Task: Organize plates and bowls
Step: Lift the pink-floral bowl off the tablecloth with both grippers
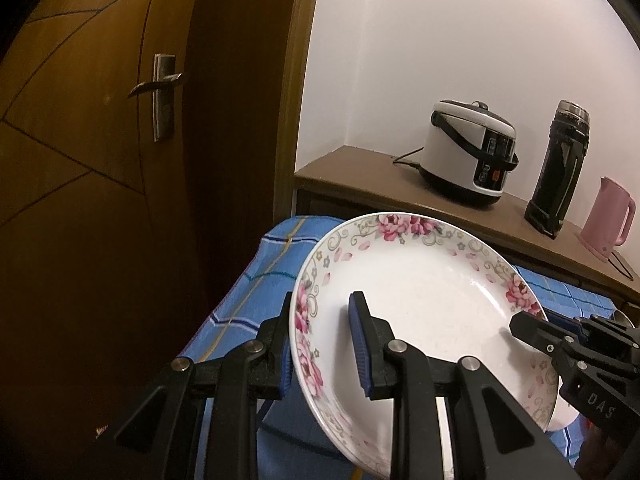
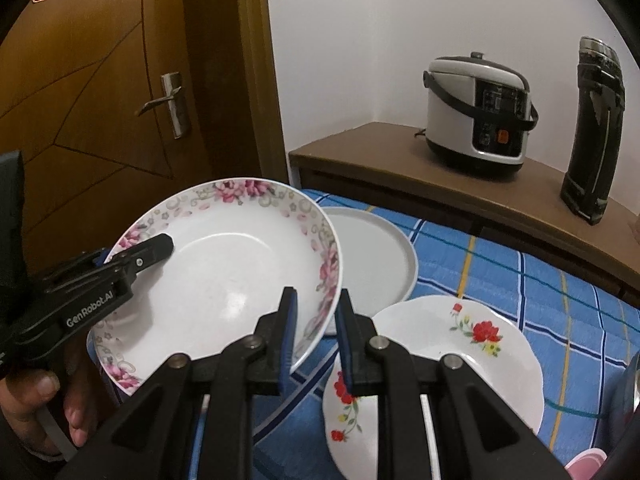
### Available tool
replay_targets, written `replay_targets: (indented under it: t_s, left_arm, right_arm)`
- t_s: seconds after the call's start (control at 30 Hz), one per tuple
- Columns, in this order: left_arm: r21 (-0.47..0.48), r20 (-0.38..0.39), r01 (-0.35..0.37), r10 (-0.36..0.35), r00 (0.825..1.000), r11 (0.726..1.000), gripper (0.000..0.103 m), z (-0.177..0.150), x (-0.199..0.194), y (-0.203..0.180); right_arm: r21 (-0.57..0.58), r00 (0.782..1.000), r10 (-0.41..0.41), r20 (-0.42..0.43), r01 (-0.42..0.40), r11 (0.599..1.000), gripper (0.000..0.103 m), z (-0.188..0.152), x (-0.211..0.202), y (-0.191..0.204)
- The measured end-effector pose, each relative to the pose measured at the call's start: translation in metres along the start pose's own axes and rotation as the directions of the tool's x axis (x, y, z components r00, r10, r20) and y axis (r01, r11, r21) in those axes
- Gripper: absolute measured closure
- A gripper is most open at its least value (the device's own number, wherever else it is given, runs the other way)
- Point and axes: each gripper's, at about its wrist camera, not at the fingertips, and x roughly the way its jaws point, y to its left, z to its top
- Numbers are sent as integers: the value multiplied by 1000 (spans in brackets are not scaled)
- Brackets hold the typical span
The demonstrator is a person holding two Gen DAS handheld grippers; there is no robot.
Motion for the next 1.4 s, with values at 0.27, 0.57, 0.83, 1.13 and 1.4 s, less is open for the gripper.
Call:
replay_targets:
  t_s: [0.27, 0.57, 0.83, 1.13, 1.4]
  left_arm:
    - [18, 28, 4, -5, 1000, 1000, 76, 15, 5, -7]
    - [40, 66, 8, -11, 998, 999, 76, 30, 14, -14]
    - [36, 86, 15, -18, 996, 999, 76, 39, 27, -16]
    - [44, 102, 23, -27, 994, 999, 76, 50, 42, -23]
    - [48, 96, 37, -42, 995, 998, 76, 55, 57, -31]
  right_arm:
    - [13, 1000, -18, 19, 17, 1000, 84, 11, -1, -9]
    - [28, 997, -53, 61, 51, 998, 84, 23, 2, -15]
    - [44, 994, -78, 71, 75, 996, 84, 31, 8, -19]
    - [71, 992, -106, 65, 102, 992, 84, 37, 18, -29]
    - [93, 989, -134, 59, 128, 987, 84, 40, 24, -38]
